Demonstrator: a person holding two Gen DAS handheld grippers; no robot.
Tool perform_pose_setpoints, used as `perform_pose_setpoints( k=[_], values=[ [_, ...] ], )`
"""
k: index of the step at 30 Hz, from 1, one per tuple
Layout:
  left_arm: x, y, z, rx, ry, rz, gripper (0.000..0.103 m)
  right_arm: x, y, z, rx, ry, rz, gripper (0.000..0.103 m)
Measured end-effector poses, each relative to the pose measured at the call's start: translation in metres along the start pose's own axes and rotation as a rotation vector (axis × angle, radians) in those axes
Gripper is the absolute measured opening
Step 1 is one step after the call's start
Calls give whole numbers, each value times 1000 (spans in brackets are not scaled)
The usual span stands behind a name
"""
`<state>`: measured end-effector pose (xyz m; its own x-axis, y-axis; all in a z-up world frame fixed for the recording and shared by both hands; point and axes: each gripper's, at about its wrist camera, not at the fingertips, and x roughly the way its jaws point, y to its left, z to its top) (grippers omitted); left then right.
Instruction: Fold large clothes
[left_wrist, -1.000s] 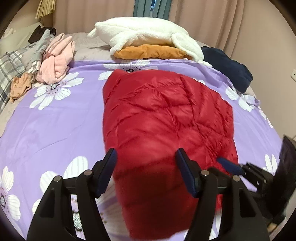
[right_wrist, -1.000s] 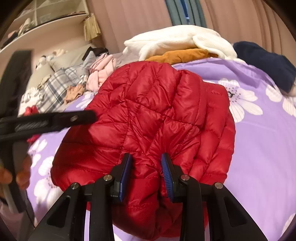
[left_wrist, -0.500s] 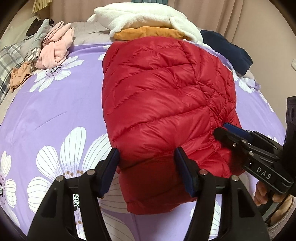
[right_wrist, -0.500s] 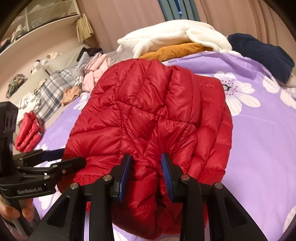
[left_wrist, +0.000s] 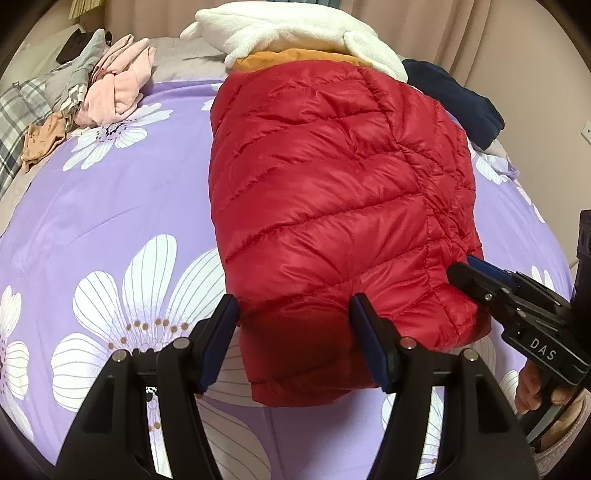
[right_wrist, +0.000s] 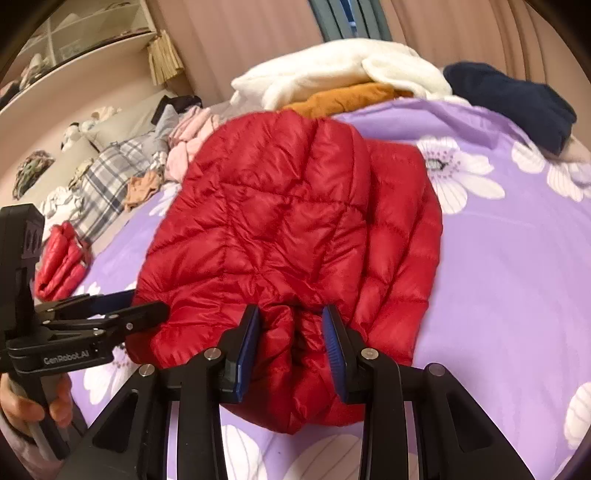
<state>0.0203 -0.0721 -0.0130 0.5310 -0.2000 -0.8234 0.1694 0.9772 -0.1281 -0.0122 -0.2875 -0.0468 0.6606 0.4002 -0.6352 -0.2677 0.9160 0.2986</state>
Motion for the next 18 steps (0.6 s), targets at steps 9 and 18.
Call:
perform_pose_setpoints(
  k=[9, 18],
  values=[
    [-3, 0, -4, 0, -3, 5, 65, 2, 3, -1, -21, 8, -16, 34],
    [-27, 0, -15, 3, -12, 43, 67, -24, 8, -6, 9, -1, -45, 38]
  ],
)
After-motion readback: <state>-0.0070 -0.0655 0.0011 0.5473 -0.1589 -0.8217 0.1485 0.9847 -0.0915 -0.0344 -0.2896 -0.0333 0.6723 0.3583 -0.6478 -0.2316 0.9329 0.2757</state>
